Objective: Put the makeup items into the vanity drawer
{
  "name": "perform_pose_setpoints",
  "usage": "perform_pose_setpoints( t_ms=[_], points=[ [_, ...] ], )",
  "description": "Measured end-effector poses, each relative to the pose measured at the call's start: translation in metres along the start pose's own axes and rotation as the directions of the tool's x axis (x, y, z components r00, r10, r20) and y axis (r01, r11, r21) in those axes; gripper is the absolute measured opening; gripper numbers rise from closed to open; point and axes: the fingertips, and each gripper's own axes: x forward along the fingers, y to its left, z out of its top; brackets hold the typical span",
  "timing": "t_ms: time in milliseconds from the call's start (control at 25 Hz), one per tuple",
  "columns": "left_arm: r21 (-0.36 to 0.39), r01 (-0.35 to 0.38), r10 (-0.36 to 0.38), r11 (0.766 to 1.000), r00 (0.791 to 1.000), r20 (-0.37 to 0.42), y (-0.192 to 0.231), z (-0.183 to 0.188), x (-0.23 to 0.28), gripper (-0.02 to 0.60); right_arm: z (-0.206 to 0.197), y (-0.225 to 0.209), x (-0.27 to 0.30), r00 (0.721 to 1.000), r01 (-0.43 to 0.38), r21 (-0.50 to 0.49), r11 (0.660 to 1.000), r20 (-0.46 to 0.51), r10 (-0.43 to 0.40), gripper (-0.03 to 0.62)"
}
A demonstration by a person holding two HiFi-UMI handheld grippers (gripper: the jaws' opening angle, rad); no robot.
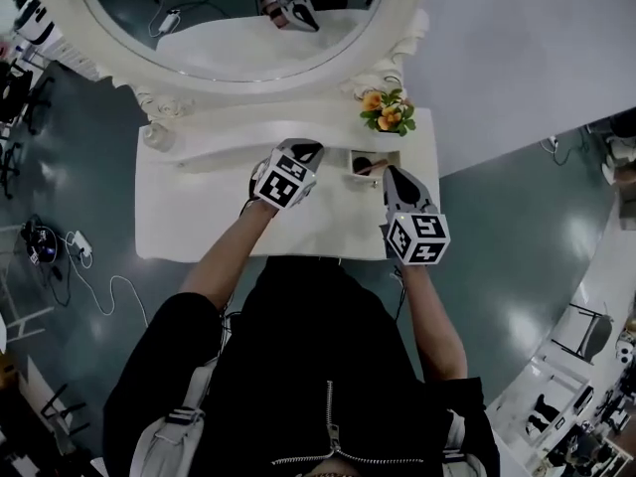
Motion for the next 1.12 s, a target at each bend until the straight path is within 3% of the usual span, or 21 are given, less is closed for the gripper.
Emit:
perform_pose_setpoints(
  t_ms=[200,440,840,1120],
  points=[
    [-0.095,-0.104,0.110,0.990,0.991,0.070,0.047,-0.013,-0.061,0.023,0.024,0.051,0.035,0.996,-0.084,-0.055,0.995,0.021,0.085,0.003],
    [-0.189,-0.216,0.249,0.958,0.953,0.174,0.094,-0.027,-0.130,0.021,0.048,0.106,0.069,0.985,-0.146,-0.108,0.983,0.071,0.154,0.003],
    [-0.292,-0.285,0.375,0.913,0.869,0.323,0.144,-0.035,-0.224,0.021,0.071,0.165,0.103,0.968,-0.196,-0.150,0.969,0.129,0.216,0.003],
    [-0.318,-0.304,0.406,0.898,0.850,0.336,0.157,-0.052,-0.245,0.021,0.069,0.178,0.109,0.968,-0.196,-0.158,0.968,0.128,0.217,0.003]
  ],
)
